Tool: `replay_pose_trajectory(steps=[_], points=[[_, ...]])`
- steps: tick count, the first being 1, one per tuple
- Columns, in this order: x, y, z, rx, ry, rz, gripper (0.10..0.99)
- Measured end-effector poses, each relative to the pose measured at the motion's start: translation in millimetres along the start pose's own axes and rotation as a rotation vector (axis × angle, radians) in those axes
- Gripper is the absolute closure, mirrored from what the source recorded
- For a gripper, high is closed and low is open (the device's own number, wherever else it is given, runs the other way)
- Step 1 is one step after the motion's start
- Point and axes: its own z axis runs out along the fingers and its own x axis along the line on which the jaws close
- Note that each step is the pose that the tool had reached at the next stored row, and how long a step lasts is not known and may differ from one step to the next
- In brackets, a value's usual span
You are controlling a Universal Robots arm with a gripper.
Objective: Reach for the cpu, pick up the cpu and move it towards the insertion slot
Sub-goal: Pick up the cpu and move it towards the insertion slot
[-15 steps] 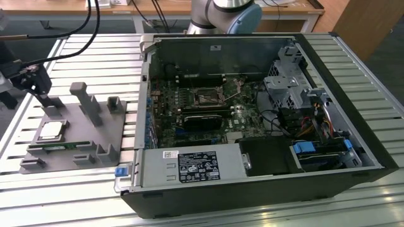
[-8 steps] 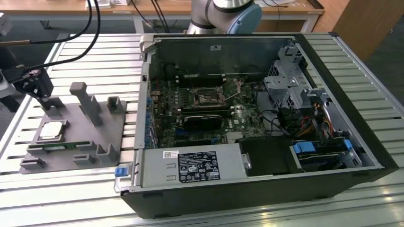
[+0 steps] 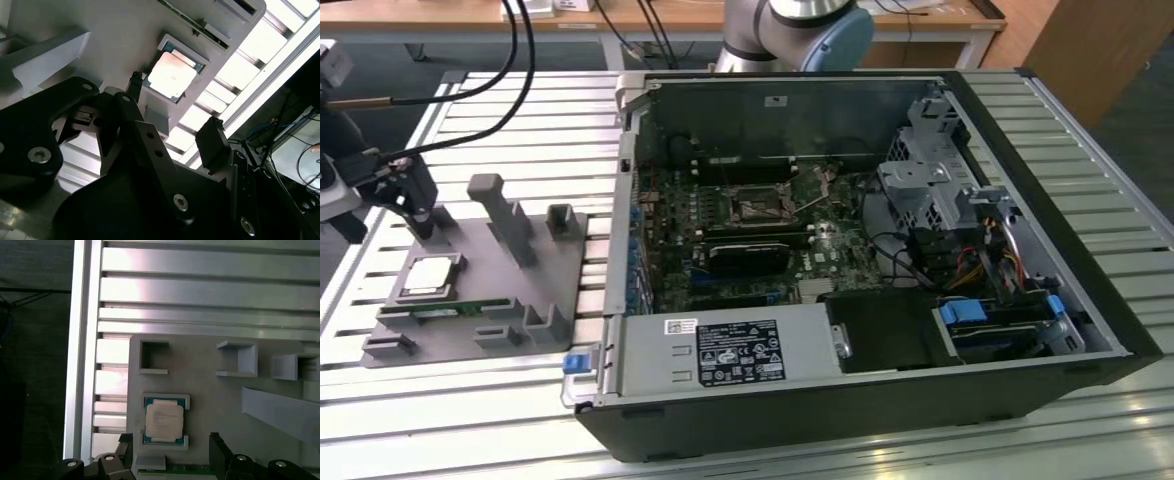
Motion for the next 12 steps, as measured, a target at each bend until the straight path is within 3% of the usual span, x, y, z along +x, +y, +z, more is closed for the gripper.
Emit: replay_pose_trajectory(steps=[12], points=[[0.7,-1.8,16.0,0.000,0.0001,0.000,0.380]])
